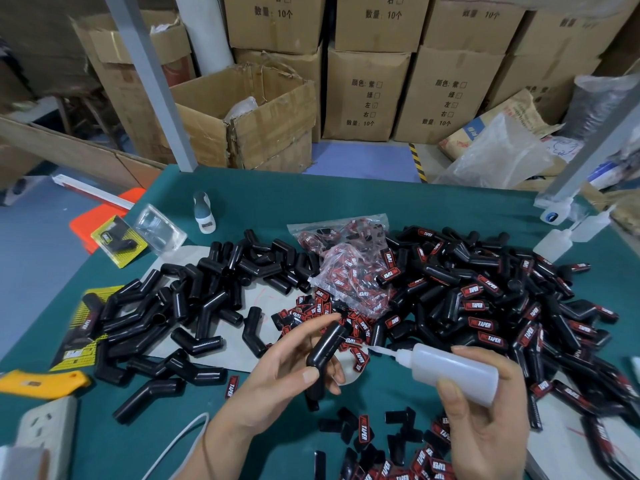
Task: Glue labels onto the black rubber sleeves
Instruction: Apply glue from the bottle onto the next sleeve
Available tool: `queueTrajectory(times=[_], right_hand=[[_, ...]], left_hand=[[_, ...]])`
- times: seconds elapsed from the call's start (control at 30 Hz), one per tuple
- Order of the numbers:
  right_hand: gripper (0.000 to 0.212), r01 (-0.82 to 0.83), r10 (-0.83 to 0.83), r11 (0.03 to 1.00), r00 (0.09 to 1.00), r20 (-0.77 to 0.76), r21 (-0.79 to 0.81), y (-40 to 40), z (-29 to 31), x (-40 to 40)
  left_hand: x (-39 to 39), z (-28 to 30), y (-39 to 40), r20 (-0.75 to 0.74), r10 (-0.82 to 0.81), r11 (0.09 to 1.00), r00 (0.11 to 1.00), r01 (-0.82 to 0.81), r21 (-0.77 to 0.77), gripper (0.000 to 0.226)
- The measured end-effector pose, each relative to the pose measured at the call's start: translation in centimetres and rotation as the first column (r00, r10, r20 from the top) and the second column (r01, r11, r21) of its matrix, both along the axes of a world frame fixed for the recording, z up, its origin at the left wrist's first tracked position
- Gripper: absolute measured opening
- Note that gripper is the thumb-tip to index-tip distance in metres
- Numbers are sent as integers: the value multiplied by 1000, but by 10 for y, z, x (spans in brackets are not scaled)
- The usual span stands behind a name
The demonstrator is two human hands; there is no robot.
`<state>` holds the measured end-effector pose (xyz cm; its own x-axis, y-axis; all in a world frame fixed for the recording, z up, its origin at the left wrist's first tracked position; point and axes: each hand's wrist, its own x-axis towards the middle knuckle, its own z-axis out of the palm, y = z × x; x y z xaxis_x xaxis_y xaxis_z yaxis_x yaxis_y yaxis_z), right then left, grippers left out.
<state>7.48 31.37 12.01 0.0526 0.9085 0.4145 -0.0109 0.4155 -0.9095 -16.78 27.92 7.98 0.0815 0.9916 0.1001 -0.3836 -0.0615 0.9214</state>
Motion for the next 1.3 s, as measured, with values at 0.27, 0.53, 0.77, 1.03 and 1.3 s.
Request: queueTrajectory(times=[0.27,0.53,0.77,1.03,1.3], right_hand=[[32,-31,31,999,1000,6,-18,-2,-3,-2],[32,-40,40,999,998,49,5,-4,-2,-2],[32,-31,31,999,999,22,-16,-3,-2,-1],[33,7,-11,995,999,-39,-101,-2,2,0],[28,-80,7,953,970,-244,-292,14,1,4]], left_hand=[[2,4,0,8,8,1000,1000,-8,-6,66],[1,1,0,17,15,1000,1000,-15,-3,63],[0,2,0,37,3,1000,999,-2,-29,62],[1,0,2,34,-28,999,999,29,-16,60],[14,-3,6,-17,94,995,995,-94,-19,50]])
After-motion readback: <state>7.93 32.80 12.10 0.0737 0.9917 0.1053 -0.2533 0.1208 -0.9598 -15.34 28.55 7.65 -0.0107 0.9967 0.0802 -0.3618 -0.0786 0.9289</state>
